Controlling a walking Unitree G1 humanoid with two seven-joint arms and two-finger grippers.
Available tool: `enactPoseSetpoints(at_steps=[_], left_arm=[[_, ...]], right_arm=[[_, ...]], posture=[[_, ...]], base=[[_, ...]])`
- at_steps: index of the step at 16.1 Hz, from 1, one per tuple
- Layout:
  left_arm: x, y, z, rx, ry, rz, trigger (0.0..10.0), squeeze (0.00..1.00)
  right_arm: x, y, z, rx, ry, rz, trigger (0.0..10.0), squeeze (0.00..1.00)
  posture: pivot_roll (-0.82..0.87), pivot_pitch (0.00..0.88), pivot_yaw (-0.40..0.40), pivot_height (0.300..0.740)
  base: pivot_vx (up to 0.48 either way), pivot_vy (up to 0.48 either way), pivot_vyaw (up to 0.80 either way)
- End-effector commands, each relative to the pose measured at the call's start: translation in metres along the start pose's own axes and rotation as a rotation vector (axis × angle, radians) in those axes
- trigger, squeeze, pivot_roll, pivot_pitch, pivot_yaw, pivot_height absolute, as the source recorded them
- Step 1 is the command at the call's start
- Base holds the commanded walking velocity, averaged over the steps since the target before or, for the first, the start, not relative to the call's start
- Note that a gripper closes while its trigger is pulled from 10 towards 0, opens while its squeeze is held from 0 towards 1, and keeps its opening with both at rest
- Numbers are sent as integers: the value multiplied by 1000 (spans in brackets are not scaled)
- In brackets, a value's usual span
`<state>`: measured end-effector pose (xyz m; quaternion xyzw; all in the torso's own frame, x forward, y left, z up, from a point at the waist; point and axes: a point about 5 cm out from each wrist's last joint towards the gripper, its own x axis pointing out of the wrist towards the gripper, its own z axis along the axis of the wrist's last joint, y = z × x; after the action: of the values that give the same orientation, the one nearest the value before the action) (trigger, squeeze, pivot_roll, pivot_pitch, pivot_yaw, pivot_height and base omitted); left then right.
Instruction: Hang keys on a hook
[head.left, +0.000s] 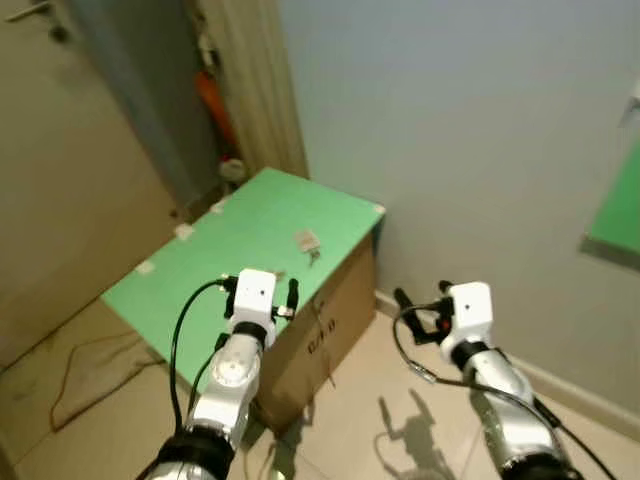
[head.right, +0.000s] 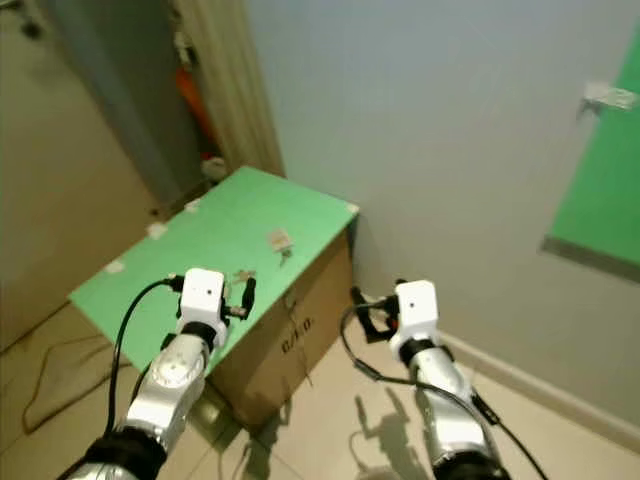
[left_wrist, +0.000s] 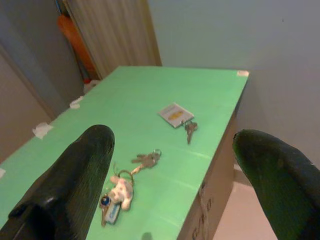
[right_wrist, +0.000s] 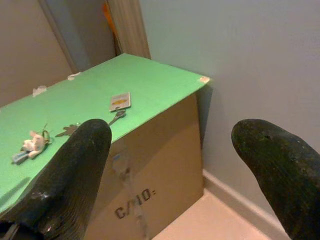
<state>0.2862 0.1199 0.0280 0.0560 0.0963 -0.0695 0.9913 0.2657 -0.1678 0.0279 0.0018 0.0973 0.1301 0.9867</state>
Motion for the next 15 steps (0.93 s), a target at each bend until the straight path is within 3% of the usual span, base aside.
enactPoseSetpoints(at_steps=[1, 4, 10, 15], left_arm=[[3, 6, 4, 16, -1, 23, 10000, 0], [3, 7, 4, 11, -1, 33, 10000, 0], [3, 2, 3, 32, 17, 48, 10000, 0], [10, 17, -10, 74, 149, 77, 10000, 0]], right_arm=[[3, 8, 3, 8, -14, 26, 10000, 0], [2, 8, 2, 5, -12, 33, 10000, 0], [3, 14, 1, 11, -9, 53, 10000, 0], [-3, 10, -1, 13, 1, 43, 10000, 0]], posture=[[-305, 0, 159, 740], [-303, 0, 157, 740], [-297, 0, 155, 740], [-300, 33, 134, 740]], base=[[401, -259, 519], [405, -254, 515], [423, 0, 516], [0, 0, 0]])
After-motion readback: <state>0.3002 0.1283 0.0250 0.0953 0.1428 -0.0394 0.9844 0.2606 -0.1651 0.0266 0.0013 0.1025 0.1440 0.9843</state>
